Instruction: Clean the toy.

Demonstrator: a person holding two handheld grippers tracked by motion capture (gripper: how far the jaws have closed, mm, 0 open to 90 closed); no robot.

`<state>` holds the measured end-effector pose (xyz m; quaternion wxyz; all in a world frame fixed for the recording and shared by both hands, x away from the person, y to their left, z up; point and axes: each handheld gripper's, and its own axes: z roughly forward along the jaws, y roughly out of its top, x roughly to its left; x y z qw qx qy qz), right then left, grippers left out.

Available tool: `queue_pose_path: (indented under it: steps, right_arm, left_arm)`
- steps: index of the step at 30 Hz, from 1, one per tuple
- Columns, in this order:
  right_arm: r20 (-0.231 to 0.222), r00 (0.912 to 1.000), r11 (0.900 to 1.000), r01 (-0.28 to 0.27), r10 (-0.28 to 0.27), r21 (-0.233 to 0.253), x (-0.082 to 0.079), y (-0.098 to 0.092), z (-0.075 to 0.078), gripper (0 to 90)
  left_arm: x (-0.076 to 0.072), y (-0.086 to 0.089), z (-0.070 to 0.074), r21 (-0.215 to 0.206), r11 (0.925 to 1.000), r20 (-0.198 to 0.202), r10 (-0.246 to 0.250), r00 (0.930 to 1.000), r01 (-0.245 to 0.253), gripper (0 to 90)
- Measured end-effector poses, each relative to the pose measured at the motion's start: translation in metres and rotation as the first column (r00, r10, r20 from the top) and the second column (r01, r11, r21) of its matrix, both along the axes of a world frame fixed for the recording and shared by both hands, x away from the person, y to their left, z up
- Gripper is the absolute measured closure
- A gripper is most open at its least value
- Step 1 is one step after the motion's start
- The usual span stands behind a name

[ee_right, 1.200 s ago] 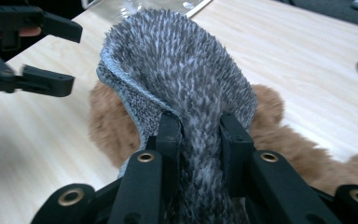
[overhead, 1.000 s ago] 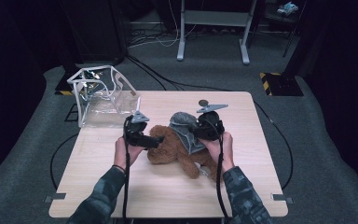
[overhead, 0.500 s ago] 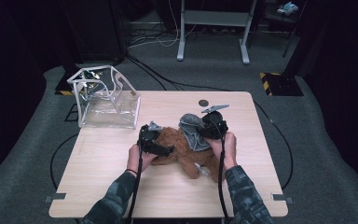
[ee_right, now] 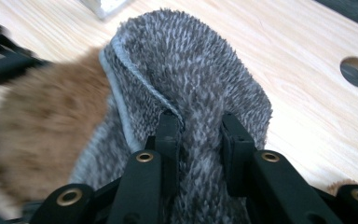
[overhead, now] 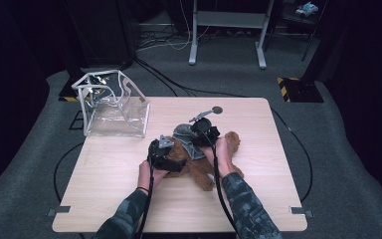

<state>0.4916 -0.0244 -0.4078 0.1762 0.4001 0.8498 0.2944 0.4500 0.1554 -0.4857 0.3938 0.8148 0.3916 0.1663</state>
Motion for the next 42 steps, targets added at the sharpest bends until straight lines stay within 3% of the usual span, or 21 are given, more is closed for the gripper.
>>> queue_pose_path:
  steps: [3,6,10,18,22,26,29,33,37,39,41,42]
  right_arm:
    - [0.001,0.9998,1.0,0.018,-0.018,0.018,0.001,-0.006,-0.005,73.1]
    - [0.012,0.9997,1.0,0.022,-0.022,0.0,-0.001,-0.01,-0.002,73.1]
    - [0.021,0.9993,0.999,0.031,-0.03,-0.042,-0.001,-0.021,0.001,73.1]
    - [-0.01,0.9926,0.992,0.12,-0.121,-0.042,0.002,-0.056,0.002,73.1]
    - [-0.006,0.9892,0.988,0.146,-0.147,-0.053,-0.004,-0.07,0.0,73.1]
    - [-0.03,0.9805,0.979,0.192,-0.194,-0.065,-0.003,-0.087,0.001,73.3]
    - [0.004,0.9811,0.981,0.193,-0.193,-0.035,-0.004,-0.092,0.009,73.6]
    - [0.042,0.9882,0.988,0.145,-0.148,0.053,-0.008,-0.076,0.027,73.6]
    - [0.025,0.9982,0.995,0.053,-0.055,0.085,-0.007,-0.04,0.034,73.4]
    - [0.009,0.9999,0.998,0.013,-0.014,0.06,-0.005,-0.022,0.027,73.4]
    - [-0.013,0.9999,1.0,-0.006,0.006,0.002,-0.005,-0.008,0.017,73.4]
    - [0.002,0.9998,0.999,-0.018,0.018,-0.033,-0.003,-0.005,0.011,73.5]
  left_arm:
    - [-0.005,0.0,-0.006,-0.027,0.9996,0.041,0.013,0.9991,-0.012,3.0]
    - [-0.008,-0.001,-0.009,-0.032,0.9993,0.061,0.021,0.9979,-0.019,3.0]
    - [-0.009,-0.001,-0.008,-0.018,0.9997,0.058,0.017,0.9982,-0.016,3.1]
    - [-0.01,-0.003,-0.007,0.017,0.9998,0.053,0.006,0.9986,-0.007,3.5]
    - [-0.012,-0.003,-0.007,0.018,0.9998,0.05,0.005,0.9987,-0.006,3.7]
    - [-0.012,-0.002,-0.007,0.012,0.9999,0.045,0.008,0.999,-0.009,3.7]
    - [-0.012,0.0,-0.01,-0.012,0.9999,0.047,0.006,0.9989,-0.005,3.7]
    - [-0.014,0.003,-0.013,-0.038,0.9993,0.05,0.008,0.9987,-0.006,3.7]
    - [-0.015,0.003,-0.015,-0.042,0.9991,0.06,0.013,0.9981,-0.011,3.7]
    - [-0.016,0.003,-0.015,-0.039,0.9992,0.064,0.013,0.9978,-0.011,3.6]
    - [-0.016,0.002,-0.015,-0.032,0.9993,0.067,0.019,0.9976,-0.017,3.7]
    - [-0.016,0.001,-0.015,-0.023,0.9996,0.065,0.018,0.9977,-0.016,3.7]
